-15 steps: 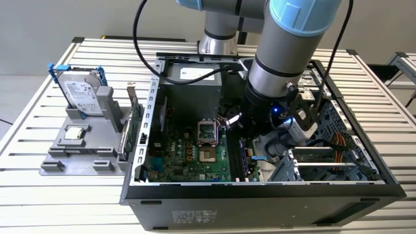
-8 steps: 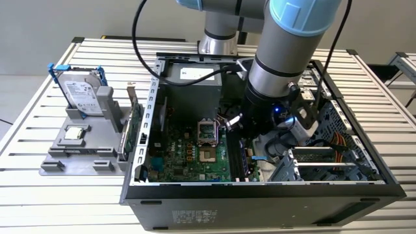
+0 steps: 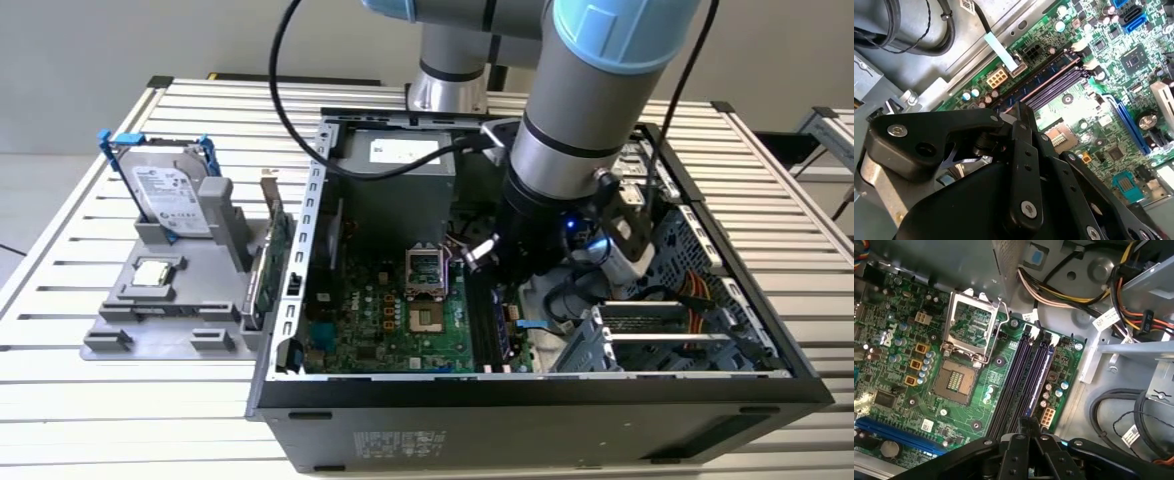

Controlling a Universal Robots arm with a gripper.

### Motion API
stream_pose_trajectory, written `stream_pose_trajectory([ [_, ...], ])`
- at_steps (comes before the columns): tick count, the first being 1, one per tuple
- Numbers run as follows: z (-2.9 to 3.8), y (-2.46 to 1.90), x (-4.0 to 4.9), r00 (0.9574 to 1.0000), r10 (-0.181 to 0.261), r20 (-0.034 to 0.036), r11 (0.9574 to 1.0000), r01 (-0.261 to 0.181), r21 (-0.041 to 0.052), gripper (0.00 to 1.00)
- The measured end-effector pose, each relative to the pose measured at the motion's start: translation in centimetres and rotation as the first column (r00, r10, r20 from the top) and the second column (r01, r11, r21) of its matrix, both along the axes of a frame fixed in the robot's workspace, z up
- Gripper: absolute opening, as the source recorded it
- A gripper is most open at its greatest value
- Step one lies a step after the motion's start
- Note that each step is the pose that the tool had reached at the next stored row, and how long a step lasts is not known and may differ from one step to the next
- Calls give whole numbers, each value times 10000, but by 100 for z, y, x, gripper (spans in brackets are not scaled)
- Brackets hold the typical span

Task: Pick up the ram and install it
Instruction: 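Press down the ram until it locks into place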

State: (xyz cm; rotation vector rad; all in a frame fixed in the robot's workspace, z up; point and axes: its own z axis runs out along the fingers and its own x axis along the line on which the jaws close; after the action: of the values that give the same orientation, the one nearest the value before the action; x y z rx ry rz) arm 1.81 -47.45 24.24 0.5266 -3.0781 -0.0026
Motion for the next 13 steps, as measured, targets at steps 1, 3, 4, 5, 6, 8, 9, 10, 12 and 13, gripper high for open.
stream_pose_trajectory([
  [1, 0, 1, 0, 10000, 89, 0, 10000, -89, 0, 0],
  [3, 0, 4, 0, 9996, 281, 0, 9996, -281, 0, 0],
  [4, 0, 5, 0, 9993, 370, 0, 9993, -370, 1, 0],
  [5, 0, 6, 0, 9988, 491, 0, 9988, -491, 0, 0],
  [6, 0, 7, 0, 9982, 601, 0, 9982, -601, 0, 0],
  [8, 0, 9, 0, 9964, 846, 0, 9964, -846, 0, 0],
  [9, 0, 10, 0, 9952, 975, 0, 9952, -975, -1, 0],
  [10, 0, 11, 0, 9939, 1106, 0, 9939, -1106, 0, 0],
  [12, 0, 12, 0, 9906, 1371, 0, 9906, -1371, 0, 0],
  [13, 0, 13, 0, 9885, 1513, 0, 9885, -1513, 0, 0],
])
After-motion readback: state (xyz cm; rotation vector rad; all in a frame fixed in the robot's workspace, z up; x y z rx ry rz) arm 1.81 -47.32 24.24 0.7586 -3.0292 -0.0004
